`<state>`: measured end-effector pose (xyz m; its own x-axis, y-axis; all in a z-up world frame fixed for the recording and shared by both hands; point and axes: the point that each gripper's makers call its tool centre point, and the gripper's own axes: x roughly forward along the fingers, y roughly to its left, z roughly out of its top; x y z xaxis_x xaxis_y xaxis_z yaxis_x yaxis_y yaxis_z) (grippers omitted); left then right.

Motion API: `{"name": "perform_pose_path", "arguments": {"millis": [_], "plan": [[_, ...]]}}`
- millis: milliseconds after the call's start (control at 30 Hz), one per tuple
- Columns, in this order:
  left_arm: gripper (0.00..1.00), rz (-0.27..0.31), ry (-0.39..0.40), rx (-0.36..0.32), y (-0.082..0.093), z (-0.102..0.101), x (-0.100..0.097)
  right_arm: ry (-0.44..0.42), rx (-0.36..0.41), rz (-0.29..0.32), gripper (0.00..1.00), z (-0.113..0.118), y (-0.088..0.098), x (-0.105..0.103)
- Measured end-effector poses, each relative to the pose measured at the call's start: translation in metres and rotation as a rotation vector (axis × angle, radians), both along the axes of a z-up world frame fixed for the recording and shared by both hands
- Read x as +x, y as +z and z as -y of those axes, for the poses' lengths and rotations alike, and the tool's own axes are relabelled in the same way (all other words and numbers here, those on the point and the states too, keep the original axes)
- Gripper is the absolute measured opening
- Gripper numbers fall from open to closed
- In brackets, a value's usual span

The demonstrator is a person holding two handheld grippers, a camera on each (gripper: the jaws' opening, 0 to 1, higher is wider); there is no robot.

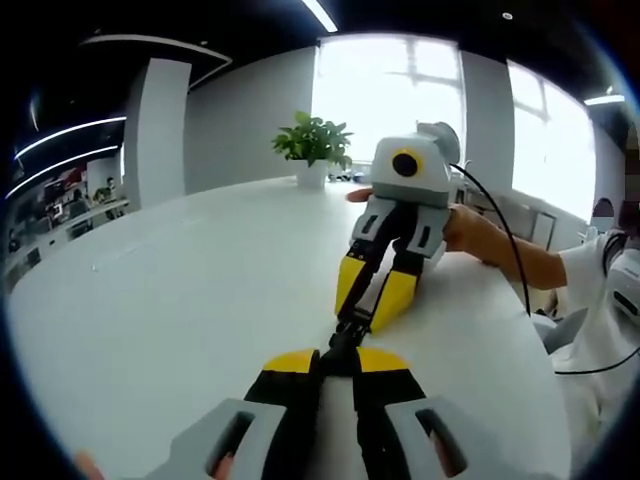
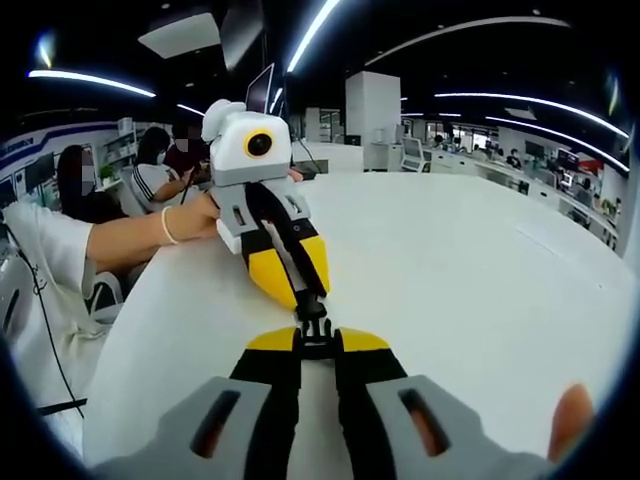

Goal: Snap the two parts of the plastic buckle together until the buckle closes and remains connected.

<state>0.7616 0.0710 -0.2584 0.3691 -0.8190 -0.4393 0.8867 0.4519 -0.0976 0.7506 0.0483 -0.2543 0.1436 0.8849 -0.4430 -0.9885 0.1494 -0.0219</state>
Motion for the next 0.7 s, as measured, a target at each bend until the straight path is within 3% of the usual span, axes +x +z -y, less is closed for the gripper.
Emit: {"name": "perform_pose_path", "arguments": {"millis": [700], "plan": [[0.12,0.009,-0.053,0.005,0.000,0.008,-0.010,0.026,0.000,-0.012,0.13,0.000,-0.001,-0.006]]}}
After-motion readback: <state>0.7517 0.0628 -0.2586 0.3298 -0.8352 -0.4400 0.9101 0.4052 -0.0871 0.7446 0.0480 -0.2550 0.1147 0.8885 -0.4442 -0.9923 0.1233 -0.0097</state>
